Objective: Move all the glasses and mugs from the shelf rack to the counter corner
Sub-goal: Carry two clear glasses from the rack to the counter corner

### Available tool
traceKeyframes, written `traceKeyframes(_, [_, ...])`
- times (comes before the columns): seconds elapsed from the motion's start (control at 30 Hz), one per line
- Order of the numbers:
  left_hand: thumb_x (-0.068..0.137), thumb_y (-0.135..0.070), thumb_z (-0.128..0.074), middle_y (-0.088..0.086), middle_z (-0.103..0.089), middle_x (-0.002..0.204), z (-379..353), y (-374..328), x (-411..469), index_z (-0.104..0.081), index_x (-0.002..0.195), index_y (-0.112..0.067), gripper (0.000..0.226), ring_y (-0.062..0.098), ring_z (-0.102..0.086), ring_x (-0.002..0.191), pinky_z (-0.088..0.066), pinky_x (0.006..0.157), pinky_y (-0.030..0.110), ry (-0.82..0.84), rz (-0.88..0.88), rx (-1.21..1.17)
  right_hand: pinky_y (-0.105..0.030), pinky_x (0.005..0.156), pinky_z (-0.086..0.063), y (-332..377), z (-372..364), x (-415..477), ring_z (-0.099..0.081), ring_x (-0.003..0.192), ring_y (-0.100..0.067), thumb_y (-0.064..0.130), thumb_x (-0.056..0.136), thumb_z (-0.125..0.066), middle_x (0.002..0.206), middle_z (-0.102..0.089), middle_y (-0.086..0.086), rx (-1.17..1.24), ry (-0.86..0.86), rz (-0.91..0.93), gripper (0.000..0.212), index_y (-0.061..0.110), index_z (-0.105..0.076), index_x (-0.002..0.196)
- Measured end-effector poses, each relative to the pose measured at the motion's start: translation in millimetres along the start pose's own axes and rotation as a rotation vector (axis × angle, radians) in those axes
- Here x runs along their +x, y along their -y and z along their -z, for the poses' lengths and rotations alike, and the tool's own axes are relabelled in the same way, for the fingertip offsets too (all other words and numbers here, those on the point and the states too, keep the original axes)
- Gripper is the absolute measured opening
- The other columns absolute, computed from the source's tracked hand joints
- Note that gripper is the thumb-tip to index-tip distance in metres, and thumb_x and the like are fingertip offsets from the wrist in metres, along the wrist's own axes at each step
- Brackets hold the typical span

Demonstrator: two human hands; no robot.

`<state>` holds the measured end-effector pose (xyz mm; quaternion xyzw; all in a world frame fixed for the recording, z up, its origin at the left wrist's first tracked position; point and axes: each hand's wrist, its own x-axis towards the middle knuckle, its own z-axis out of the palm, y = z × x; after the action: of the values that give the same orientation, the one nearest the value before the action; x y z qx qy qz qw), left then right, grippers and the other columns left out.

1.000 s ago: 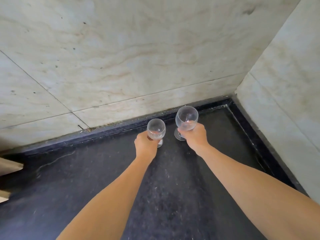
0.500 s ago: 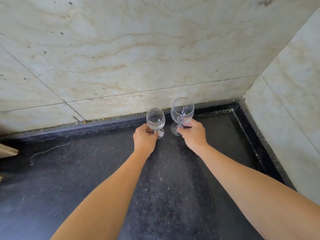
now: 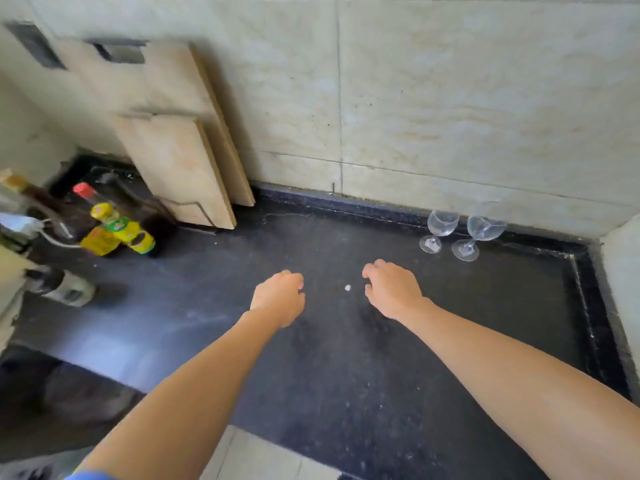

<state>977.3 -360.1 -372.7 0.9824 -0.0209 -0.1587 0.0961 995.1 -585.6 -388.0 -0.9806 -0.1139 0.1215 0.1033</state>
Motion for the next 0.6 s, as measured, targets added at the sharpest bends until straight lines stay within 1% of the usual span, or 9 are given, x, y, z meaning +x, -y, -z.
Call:
traceKeyframes(0.13, [0.09,-0.022,-0.044,0.006,-0.058,0.115,19.3,100.7,-102.7,-0.059,0.109,-0.015,0.025,0.032,-0.057,0.1,-0.041,0.075,0.034,-0.075,0.196,0.011,-0.038,0.079,-0.042,126.6,-3.1,-9.7,-0.054,0.104,-0.029,0.017,0.096,-0.045,0.116,-0.057,-0.007,-0.115,0.017,0.284,0.025,0.013,-0.057,0.117])
traceKeyframes(0.27, [0.087,-0.022,-0.048,0.008,-0.059,0.112,26.2,190.3,-231.7,-0.06,0.105,-0.015,0.023,0.032,-0.059,0.103,-0.044,0.077,0.036,-0.17,0.404,-0.003,-0.039,0.078,-0.042,259.1,-19.9,-48.7,-0.054,0.105,-0.028,0.015,0.095,-0.043,0.117,-0.056,-0.007,-0.183,0.048,0.543,0.026,0.012,-0.056,0.117])
traceKeyframes(0.37, [0.086,-0.023,-0.049,0.008,-0.059,0.106,20.9,245.4,-343.4,-0.061,0.098,-0.015,0.019,0.033,-0.06,0.1,-0.044,0.075,0.037,-0.246,0.526,-0.025,-0.039,0.076,-0.041,355.0,-38.6,-100.1,-0.054,0.104,-0.03,0.015,0.094,-0.043,0.116,-0.056,-0.009,-0.213,0.063,0.724,0.024,0.012,-0.056,0.114])
traceKeyframes(0.47, [0.085,-0.023,-0.048,0.009,-0.058,0.104,7.0,288.7,-456.0,-0.059,0.091,-0.015,0.014,0.034,-0.059,0.096,-0.043,0.07,0.037,-0.279,0.651,-0.026,-0.039,0.076,-0.044,444.4,-57.7,-163.7,-0.056,0.107,-0.032,0.019,0.092,-0.047,0.114,-0.057,-0.01,-0.247,0.054,0.907,0.025,0.012,-0.057,0.113])
traceKeyframes(0.53, [0.086,-0.025,-0.049,0.007,-0.059,0.103,-3.6,311.3,-530.7,-0.06,0.093,-0.016,0.016,0.033,-0.059,0.095,-0.042,0.067,0.035,-0.283,0.754,-0.024,-0.04,0.076,-0.046,502.3,-69.6,-208.3,-0.057,0.108,-0.031,0.023,0.091,-0.048,0.114,-0.057,-0.009,-0.258,0.058,1.009,0.026,0.014,-0.058,0.113])
traceKeyframes(0.6, [0.087,-0.027,-0.05,0.005,-0.06,0.102,-14.0,331.1,-600.7,-0.061,0.098,-0.018,0.018,0.031,-0.059,0.098,-0.042,0.069,0.035,-0.307,0.862,-0.04,-0.038,0.075,-0.045,556.9,-79.7,-250.1,-0.058,0.106,-0.031,0.025,0.091,-0.05,0.113,-0.057,-0.008,-0.263,0.06,1.111,0.026,0.016,-0.058,0.113])
